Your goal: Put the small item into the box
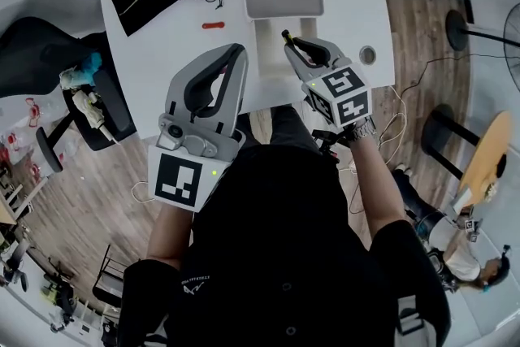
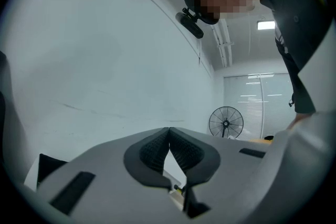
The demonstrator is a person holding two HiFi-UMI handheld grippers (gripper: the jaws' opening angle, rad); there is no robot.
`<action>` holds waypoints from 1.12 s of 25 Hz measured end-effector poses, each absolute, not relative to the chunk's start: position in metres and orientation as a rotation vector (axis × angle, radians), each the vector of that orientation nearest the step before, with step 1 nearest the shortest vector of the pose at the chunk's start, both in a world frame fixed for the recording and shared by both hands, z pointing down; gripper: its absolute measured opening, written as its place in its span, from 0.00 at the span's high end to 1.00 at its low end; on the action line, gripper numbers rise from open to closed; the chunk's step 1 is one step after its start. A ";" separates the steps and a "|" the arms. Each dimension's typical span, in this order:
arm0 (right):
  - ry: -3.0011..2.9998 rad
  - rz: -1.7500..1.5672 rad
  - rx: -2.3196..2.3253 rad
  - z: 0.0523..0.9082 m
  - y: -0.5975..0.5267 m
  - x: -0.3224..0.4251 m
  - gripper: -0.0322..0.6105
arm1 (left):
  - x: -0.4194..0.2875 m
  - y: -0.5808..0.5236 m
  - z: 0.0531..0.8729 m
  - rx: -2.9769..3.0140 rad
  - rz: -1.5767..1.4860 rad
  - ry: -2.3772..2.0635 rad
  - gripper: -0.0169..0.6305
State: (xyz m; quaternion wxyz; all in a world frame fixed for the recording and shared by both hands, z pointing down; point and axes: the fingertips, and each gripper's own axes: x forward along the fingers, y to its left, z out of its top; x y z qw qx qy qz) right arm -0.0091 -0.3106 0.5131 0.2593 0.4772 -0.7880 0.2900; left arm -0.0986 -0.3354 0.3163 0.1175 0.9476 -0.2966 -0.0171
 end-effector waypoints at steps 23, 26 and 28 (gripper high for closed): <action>-1.832 0.937 1.051 0.661 -0.318 -0.012 0.84 | -0.144 -0.336 0.353 2.637 0.053 -1.059 0.97; -1.814 0.918 1.033 0.668 -0.318 -0.011 0.84 | -0.149 -0.335 0.354 2.629 0.063 -1.085 0.97; -1.806 0.911 1.016 0.673 -0.317 -0.012 0.84 | -0.152 -0.335 0.354 2.621 0.062 -1.106 0.97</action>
